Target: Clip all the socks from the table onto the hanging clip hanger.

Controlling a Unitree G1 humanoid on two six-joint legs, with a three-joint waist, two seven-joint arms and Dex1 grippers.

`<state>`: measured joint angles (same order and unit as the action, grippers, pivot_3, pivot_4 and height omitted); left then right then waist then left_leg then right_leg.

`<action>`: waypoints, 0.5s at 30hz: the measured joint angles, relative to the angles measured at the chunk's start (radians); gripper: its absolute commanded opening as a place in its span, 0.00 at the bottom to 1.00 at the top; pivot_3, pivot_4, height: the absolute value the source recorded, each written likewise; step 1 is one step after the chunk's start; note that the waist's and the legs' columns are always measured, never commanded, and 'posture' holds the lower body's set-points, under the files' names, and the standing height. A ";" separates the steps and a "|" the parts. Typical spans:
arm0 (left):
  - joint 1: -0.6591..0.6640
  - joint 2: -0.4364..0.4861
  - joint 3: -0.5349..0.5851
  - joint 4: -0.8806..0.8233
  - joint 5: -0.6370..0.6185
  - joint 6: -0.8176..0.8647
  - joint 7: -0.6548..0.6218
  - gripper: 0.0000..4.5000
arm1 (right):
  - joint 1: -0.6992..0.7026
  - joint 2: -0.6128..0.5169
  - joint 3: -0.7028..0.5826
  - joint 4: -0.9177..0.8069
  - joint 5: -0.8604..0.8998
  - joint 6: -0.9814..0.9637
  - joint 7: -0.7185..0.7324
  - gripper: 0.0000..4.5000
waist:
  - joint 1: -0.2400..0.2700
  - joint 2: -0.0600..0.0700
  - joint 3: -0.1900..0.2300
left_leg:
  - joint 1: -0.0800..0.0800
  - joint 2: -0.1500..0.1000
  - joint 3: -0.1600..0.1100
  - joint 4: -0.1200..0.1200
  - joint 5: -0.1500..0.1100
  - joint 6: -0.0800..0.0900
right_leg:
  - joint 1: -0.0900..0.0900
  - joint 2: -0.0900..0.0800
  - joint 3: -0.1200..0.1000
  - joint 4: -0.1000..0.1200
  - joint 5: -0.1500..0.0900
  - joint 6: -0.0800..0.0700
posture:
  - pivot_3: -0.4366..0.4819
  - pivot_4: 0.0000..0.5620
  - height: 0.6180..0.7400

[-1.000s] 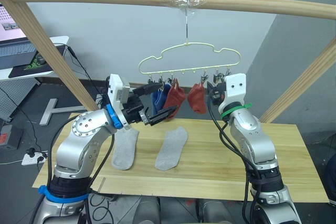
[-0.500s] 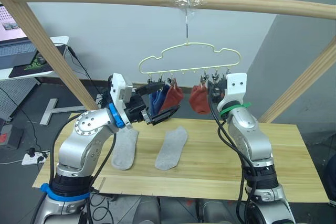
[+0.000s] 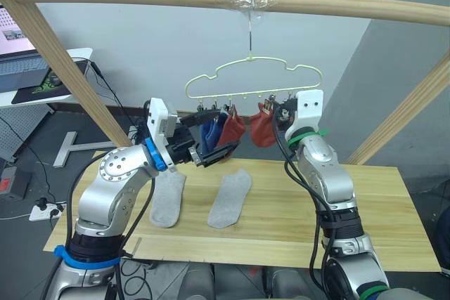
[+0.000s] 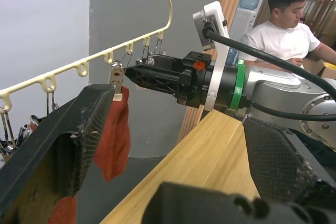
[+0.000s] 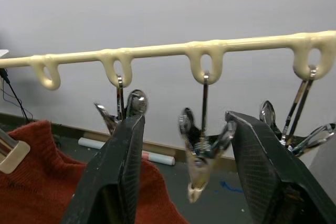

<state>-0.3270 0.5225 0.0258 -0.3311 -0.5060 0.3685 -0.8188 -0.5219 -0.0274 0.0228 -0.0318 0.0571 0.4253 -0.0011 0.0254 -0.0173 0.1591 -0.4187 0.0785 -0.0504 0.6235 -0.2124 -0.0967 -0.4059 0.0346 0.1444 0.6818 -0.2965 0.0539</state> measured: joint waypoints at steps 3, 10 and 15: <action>0.000 0.000 0.000 0.000 0.000 0.000 0.000 1.00 | -0.007 0.007 0.000 0.016 0.000 -0.002 -0.001 0.57 | 0.000 0.000 0.000 | 0.000 0.000 0.000 0.000 0.000 0.000 | 0.000 0.000 0.000 0.000 0.000 0.000 | 0.70 0.26 1.00; -0.003 -0.001 0.000 0.000 0.000 -0.003 0.000 1.00 | -0.018 0.039 0.000 0.029 0.004 -0.004 0.000 0.57 | 0.000 0.000 0.000 | 0.000 0.000 0.000 0.000 0.000 0.000 | 0.000 0.000 0.000 0.000 0.000 0.000 | 0.70 0.26 1.00; -0.003 -0.001 0.000 0.000 0.000 -0.004 0.001 1.00 | -0.017 0.038 -0.001 0.026 0.004 -0.005 0.002 0.57 | 0.000 0.000 0.000 | 0.000 0.000 0.000 0.000 0.000 0.000 | 0.000 0.000 0.000 0.000 0.000 0.000 | 0.70 0.26 1.00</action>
<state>-0.3303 0.5213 0.0258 -0.3311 -0.5056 0.3647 -0.8183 -0.5393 0.0110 0.0219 -0.0060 0.0611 0.4204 0.0011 0.0254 -0.0172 0.1592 -0.4186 0.0785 -0.0504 0.6234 -0.2124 -0.0967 -0.4059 0.0346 0.1444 0.6819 -0.2966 0.0539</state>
